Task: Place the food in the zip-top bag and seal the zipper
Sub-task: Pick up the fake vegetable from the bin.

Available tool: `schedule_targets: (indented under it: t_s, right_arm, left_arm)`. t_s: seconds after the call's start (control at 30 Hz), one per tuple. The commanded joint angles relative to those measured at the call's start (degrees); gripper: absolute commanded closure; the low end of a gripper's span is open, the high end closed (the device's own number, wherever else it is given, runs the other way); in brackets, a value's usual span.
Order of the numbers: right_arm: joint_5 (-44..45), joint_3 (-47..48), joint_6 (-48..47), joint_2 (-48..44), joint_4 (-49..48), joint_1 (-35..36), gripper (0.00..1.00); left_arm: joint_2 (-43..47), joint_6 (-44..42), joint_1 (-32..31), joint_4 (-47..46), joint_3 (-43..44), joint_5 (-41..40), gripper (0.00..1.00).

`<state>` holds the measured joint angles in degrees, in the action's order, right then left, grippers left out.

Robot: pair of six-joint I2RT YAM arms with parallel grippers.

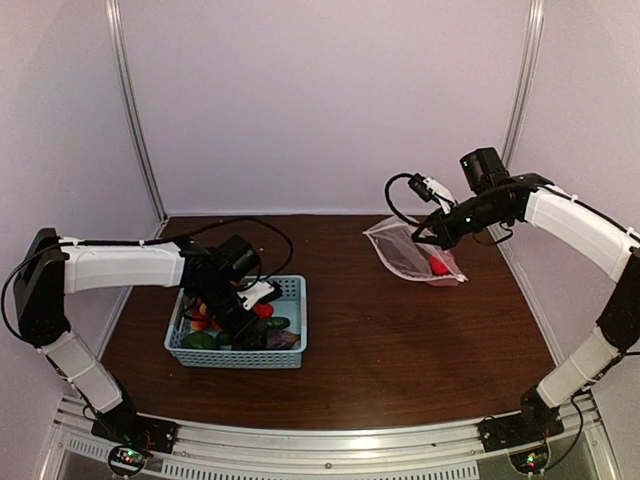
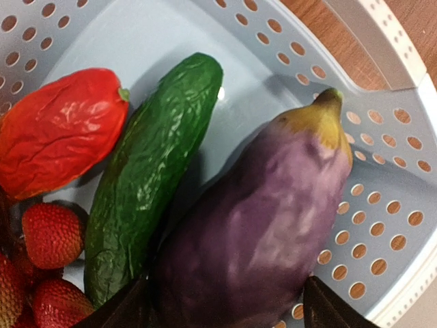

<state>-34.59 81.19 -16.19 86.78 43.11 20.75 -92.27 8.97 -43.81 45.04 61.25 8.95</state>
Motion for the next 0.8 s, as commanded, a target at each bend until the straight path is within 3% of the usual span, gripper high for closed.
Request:
schedule_targets:
  t_s: [0.0, 0.23, 0.5, 0.77]
  right_arm:
    - [-2.2, -3.2, 1.4, -3.2, -2.0, -0.2, 1.0]
    - [-2.4, -6.7, 3.4, -5.7, -4.9, -0.1, 1.0]
    - [-1.9, -4.7, 3.4, -5.9, -3.6, -0.2, 1.0]
    - [-0.2, -5.4, 3.8, -6.9, -4.0, -0.1, 1.0]
  left_arm:
    - [-2.5, -2.3, -1.4, -3.0, -0.7, 1.2, 0.23]
    - [-2.3, -5.4, -4.2, -5.8, -0.3, -0.2, 0.22]
    - [-0.7, -5.3, -4.5, -3.5, 3.3, -3.4, 0.45]
    - [7.7, -1.5, -4.4, -0.2, 7.5, -9.7, 0.48]
